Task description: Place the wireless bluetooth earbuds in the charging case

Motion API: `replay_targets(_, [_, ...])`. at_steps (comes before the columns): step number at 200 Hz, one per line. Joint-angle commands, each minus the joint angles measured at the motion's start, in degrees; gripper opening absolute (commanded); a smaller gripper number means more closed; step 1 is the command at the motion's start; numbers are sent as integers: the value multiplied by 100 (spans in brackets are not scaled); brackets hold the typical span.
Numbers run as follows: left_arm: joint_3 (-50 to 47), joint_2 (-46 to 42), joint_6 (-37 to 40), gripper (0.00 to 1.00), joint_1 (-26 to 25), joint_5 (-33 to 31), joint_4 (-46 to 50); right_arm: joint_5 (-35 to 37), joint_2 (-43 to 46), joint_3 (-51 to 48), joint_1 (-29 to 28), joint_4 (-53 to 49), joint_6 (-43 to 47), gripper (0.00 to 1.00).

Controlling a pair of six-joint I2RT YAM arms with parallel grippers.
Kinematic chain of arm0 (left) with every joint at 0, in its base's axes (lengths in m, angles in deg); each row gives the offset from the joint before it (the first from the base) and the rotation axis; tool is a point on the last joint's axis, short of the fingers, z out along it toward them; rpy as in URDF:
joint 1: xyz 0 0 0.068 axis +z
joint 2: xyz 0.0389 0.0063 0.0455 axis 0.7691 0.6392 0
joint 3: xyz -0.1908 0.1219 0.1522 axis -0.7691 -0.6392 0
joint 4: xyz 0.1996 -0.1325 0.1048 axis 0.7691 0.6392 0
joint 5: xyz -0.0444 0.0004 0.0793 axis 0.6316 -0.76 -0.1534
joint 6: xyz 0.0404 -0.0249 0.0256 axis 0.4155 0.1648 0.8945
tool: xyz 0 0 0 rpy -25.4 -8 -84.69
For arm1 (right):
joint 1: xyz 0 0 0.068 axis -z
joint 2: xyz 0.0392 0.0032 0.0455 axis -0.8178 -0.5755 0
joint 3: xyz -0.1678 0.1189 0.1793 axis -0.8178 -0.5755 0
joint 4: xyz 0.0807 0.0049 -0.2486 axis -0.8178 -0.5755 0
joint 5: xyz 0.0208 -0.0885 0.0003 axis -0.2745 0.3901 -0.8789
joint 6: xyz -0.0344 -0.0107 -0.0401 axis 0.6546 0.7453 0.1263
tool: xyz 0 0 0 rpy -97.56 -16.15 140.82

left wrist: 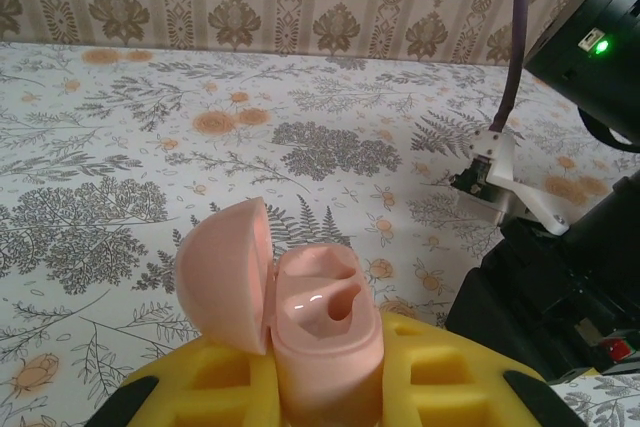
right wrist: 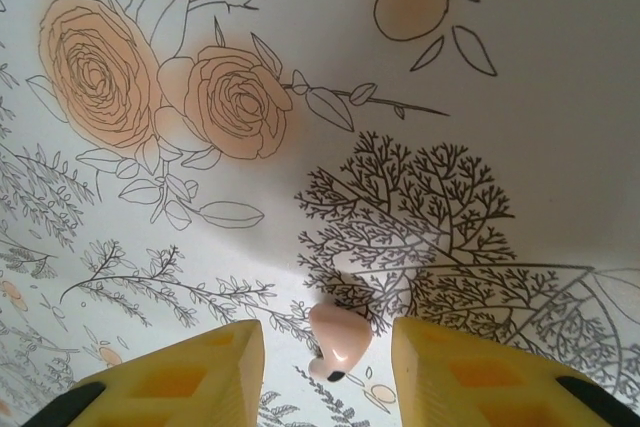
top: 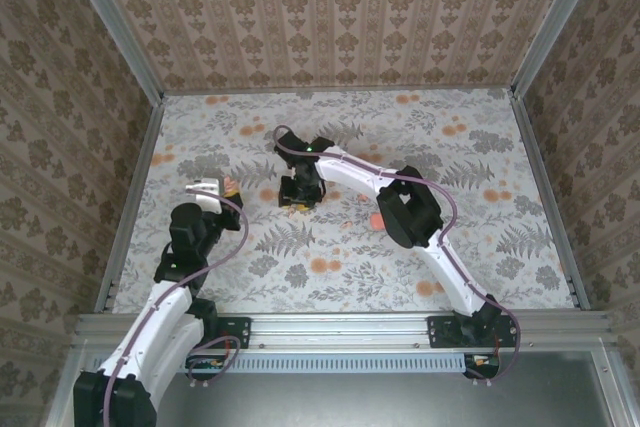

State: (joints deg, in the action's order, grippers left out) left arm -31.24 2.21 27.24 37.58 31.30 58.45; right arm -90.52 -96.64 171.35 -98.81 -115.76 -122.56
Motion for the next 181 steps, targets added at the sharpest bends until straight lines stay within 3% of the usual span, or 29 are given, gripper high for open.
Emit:
replay_targets(1, [-17, -87, -12, 19, 48, -23, 92, -122, -210, 223, -66, -314, -44, 38])
replay_targets(126, [37, -158, 80, 18, 65, 50, 246, 300, -234, 157, -97, -256, 1, 22])
replay_targets(181, [89, 18, 94, 19, 65, 320, 212, 567, 665, -1050, -65, 943, -194, 19])
